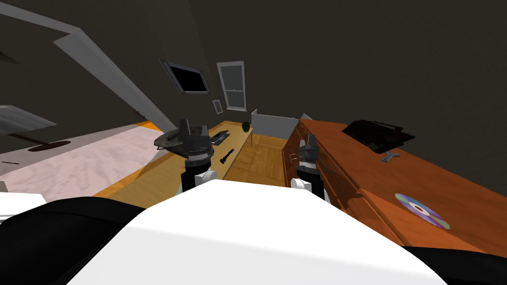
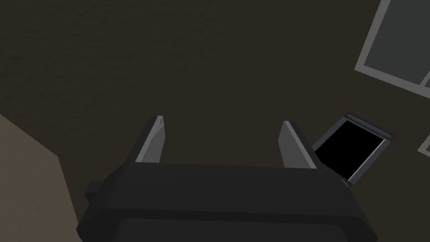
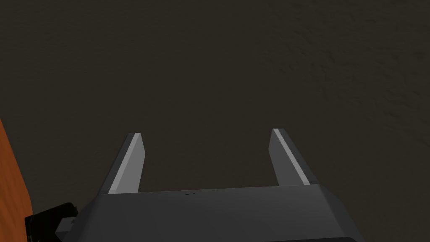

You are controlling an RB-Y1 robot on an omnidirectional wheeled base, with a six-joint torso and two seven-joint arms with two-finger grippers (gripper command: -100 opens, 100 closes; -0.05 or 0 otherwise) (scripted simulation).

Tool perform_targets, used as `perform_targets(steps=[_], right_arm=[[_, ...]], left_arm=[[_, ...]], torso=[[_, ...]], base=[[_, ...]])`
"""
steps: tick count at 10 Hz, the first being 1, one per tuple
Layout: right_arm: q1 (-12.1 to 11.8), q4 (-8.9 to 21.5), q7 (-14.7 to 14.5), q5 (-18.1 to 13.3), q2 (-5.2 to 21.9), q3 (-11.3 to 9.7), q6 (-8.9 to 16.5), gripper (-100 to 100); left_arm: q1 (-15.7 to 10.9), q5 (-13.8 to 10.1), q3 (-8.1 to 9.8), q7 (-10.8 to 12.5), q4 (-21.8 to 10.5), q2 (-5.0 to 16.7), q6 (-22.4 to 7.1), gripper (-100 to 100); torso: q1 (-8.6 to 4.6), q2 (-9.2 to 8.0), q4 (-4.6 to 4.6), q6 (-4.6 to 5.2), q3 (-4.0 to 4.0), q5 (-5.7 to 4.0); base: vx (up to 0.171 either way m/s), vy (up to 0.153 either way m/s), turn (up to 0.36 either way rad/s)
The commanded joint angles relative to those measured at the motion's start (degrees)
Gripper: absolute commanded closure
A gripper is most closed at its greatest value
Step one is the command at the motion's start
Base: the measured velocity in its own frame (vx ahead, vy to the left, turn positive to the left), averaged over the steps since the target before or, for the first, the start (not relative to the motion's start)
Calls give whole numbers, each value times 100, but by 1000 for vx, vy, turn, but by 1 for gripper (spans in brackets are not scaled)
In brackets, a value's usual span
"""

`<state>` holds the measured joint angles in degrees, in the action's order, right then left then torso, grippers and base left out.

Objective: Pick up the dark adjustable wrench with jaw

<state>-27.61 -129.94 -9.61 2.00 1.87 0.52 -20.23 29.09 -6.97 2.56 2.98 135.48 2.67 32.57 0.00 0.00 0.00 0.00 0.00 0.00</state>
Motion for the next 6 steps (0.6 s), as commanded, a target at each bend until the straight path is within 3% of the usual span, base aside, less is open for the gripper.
perform_targets(steps=[1, 6], right_arm=[[0, 0, 0, 0, 0, 0, 0, 0], [-1, 0, 0, 0, 0, 0, 0, 0]], left_arm=[[-32, -60, 26, 59, -90, 180, -164, -100], [-175, -346, 135, 338, -470, 469, -900, -100]], torso=[[0, 0, 0, 0, 0, 0], [-18, 47, -11, 0, -27, -4]], base=[[47, -12, 20], [114, -49, 24]])
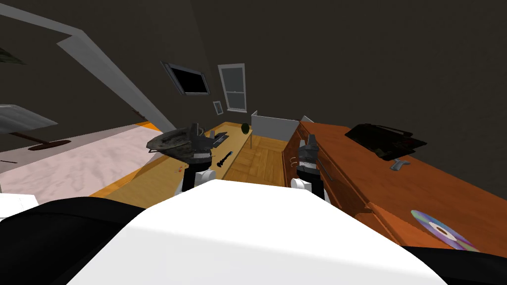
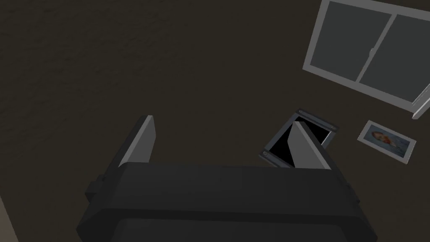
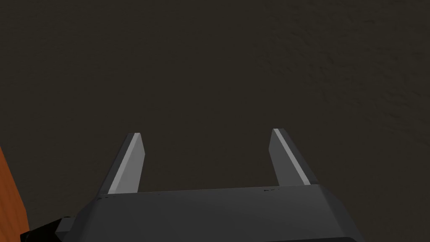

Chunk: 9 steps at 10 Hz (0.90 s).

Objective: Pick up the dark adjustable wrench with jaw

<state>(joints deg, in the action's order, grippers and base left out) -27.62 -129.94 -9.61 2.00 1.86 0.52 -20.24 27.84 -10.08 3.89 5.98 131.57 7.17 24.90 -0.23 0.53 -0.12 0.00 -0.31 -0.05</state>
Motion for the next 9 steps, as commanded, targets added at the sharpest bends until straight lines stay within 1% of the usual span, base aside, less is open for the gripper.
perform_targets(steps=[1, 2, 3, 4, 5, 6, 7, 8, 9], right_arm=[[0, 0, 0, 0, 0, 0, 0, 0], [0, 0, 0, 0, 0, 0, 0, 0], [0, 0, 0, 0, 0, 0, 0, 0], [1, 0, 0, 0, 0, 0, 0, 0], [0, 0, 0, 0, 0, 0, 0, 0], [1, 0, 0, 0, 0, 0, 0, 0], [1, 0, 0, 0, 0, 0, 0, 0], [0, 0, 0, 0, 0, 0, 0, 0], [1, 0, 0, 0, 0, 0, 0, 0]], left_arm=[[-89, -113, 32, 115, -178, 60, -286, -100], [-130, -196, 63, 196, -282, 99, -463, -100], [-130, -196, 63, 196, -282, 99, -539, -100], [-173, -284, 96, 282, -391, 135, -731, -100], [-173, -284, 96, 282, -391, 135, -759, -100], [-217, -375, 131, 370, -505, 170, -989, -100], [-262, -469, 168, 461, -624, 202, -1144, -100], [-262, -469, 168, 461, -624, 202, -1227, -100], [-307, -564, 207, 552, -748, 234, -1403, -100]], torso=[[0, 0, 0, 0, 0, 0], [-5, 8, -2, 0, -5, -1], [-4, 7, -2, 0, -5, -1], [4, -6, 0, 1, 2, 0], [4, -6, 1, 0, 3, 1], [9, -16, 3, 0, 8, 1], [12, -17, 3, 0, 9, 2], [6, -2, 0, 0, 1, 1], [5, -7, 1, 1, 3, 0]], base=[[160, -75, 37], [148, -74, 34], [101, -48, 14], [111, -50, 16], [82, -37, 15], [87, -28, 23], [141, -53, 42], [113, -55, 16], [99, -74, 19]])
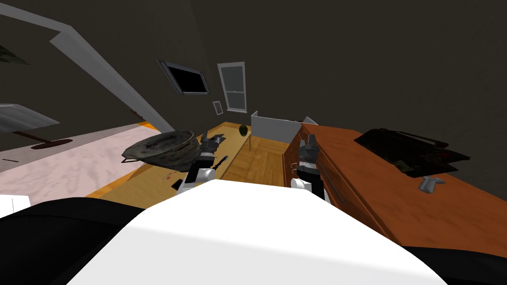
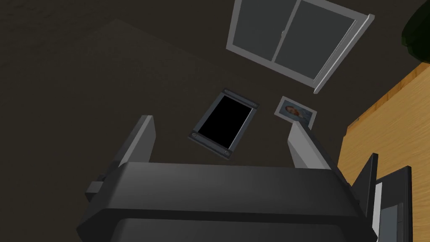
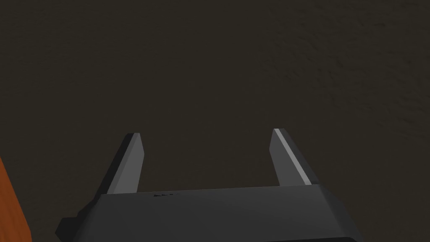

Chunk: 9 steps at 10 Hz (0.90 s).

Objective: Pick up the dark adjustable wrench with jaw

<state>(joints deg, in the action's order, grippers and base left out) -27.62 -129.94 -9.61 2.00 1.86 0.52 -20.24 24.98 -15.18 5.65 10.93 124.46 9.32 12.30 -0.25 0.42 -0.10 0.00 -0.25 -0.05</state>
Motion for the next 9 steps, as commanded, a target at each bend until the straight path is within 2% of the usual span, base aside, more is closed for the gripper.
perform_targets(steps=[1, 3, 4, 6, 9], right_arm=[[0, 0, 0, 0, 0, 0, 0, 0], [0, 0, 0, 0, 0, 0, 0, 0], [0, 0, 0, 0, 0, 0, 0, 0], [0, 0, 0, 0, 0, 0, 0, 0], [0, 0, 0, 0, 1, 1, 0, 0]], left_arm=[[-20, -54, 31, 57, -37, 20, -215, -100], [-108, -245, 116, 240, -306, 85, -616, -100], [-108, -245, 116, 240, -306, 85, -738, -100], [-191, -432, 216, 417, -610, 156, -1144, -100], [-229, -522, 272, 501, -778, 197, -1597, -100]], torso=[[0, 0, 0, 0, 0, 0], [9, -2, 1, 0, 1, 1], [1, 10, -2, 0, -6, 0], [4, 2, 0, 0, -1, 1], [17, 3, -1, -1, -2, 3]], base=[[89, -59, 22], [125, -60, 35], [101, -64, 25], [143, -67, 50], [105, -32, 25]])
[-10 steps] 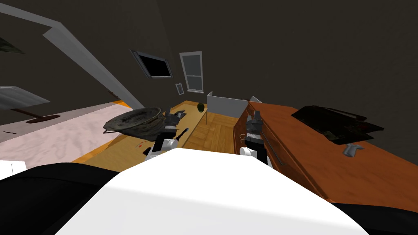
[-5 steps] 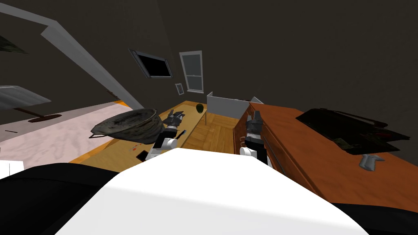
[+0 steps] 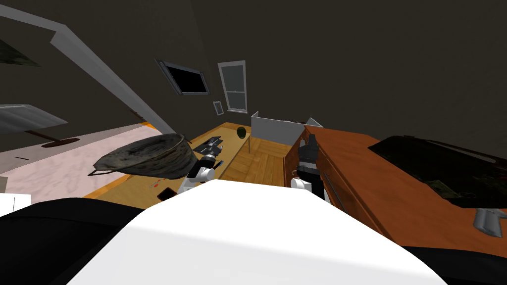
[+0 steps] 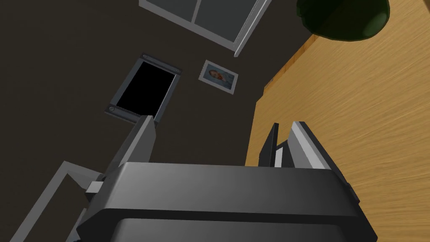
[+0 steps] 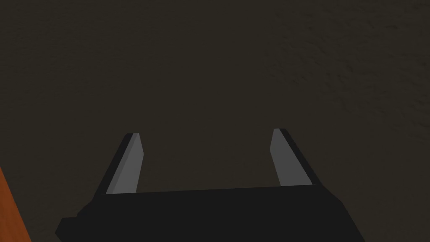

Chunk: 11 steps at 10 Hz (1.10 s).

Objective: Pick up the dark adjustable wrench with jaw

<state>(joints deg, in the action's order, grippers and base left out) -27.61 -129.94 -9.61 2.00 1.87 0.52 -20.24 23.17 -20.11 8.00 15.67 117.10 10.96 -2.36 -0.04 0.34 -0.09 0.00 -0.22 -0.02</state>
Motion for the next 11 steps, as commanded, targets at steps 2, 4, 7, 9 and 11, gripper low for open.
perform_targets(steps=[2, 4, 7, 9, 11], right_arm=[[-1, 0, 0, 0, 0, 0, 0, 0], [0, 0, 0, 0, 0, 0, 0, 0], [0, 0, 0, 0, 0, 0, 0, 0], [0, 0, 0, 0, 0, 0, 0, 0], [0, 0, 0, 0, 0, 0, 0, 0]], left_arm=[[-84, -115, 97, 109, -221, 79, -439, -100], [-118, -198, 163, 185, -412, 129, -757, -100], [-150, -277, 233, 258, -614, 185, -1085, -100], [-178, -352, 307, 325, -827, 246, -1410, -100], [-204, -422, 384, 388, -1051, 313, -1673, -100]], torso=[[-4, 7, 0, -1, -3, 0], [-7, 2, 0, -1, -1, -1], [1, -1, 0, 0, 0, 0], [5, -6, 2, -1, 4, 1], [2, -5, 1, -2, 3, 1]], base=[[99, -36, 35], [87, -38, 38], [76, -21, 26], [79, -18, 42], [78, -30, 46]])
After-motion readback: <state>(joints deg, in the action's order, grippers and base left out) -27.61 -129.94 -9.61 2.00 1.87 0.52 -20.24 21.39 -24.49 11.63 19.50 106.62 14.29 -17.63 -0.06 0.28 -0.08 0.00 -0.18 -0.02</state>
